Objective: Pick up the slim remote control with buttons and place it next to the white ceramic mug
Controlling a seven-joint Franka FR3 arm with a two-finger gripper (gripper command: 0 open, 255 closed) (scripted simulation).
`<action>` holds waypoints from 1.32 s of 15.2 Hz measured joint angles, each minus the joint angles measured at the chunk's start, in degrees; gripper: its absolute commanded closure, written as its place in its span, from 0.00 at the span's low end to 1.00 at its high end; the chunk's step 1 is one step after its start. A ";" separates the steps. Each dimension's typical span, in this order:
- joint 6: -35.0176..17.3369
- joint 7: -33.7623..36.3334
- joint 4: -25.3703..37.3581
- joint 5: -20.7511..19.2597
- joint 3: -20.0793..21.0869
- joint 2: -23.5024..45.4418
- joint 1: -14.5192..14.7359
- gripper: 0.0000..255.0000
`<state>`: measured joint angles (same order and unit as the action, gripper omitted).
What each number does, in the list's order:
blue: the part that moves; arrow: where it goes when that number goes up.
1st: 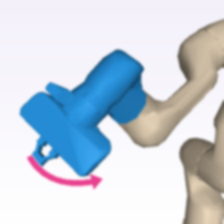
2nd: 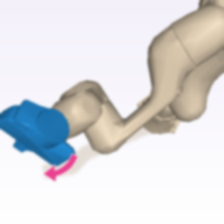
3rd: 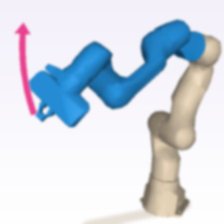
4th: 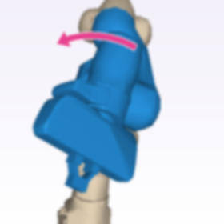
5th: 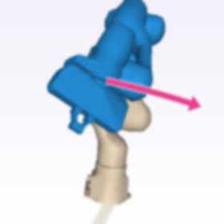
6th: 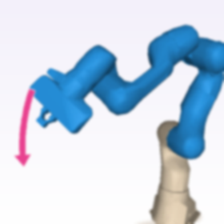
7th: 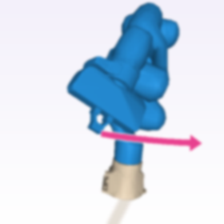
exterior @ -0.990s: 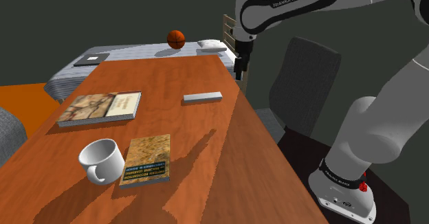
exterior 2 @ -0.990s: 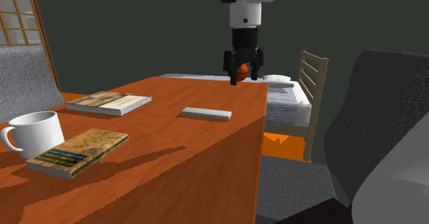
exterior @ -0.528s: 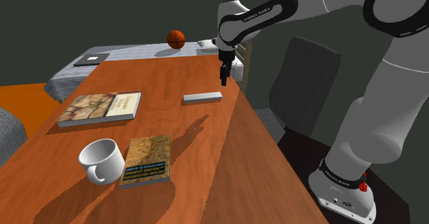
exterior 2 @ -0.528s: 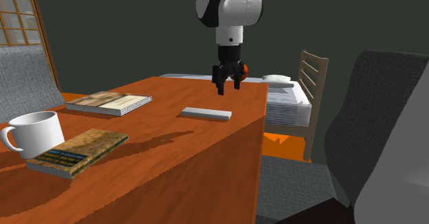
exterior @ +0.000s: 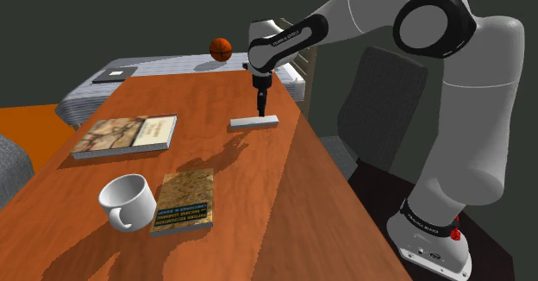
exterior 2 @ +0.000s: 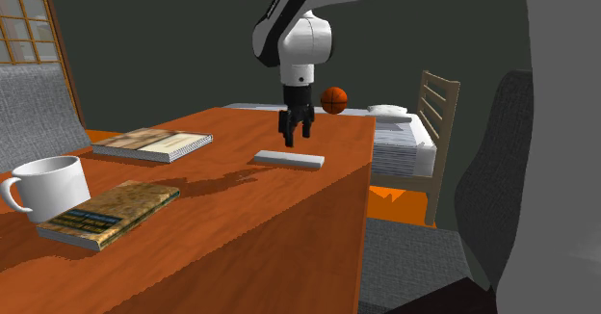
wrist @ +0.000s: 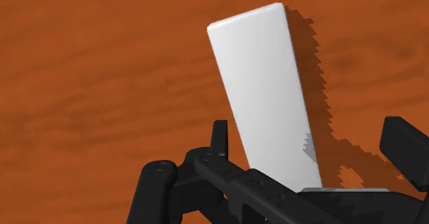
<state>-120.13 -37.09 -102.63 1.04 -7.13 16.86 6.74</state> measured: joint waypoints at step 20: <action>-5.12 -3.69 4.12 1.05 1.29 9.14 -0.39 1.00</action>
<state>-125.25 -40.77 -98.52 2.09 -5.84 26.00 6.36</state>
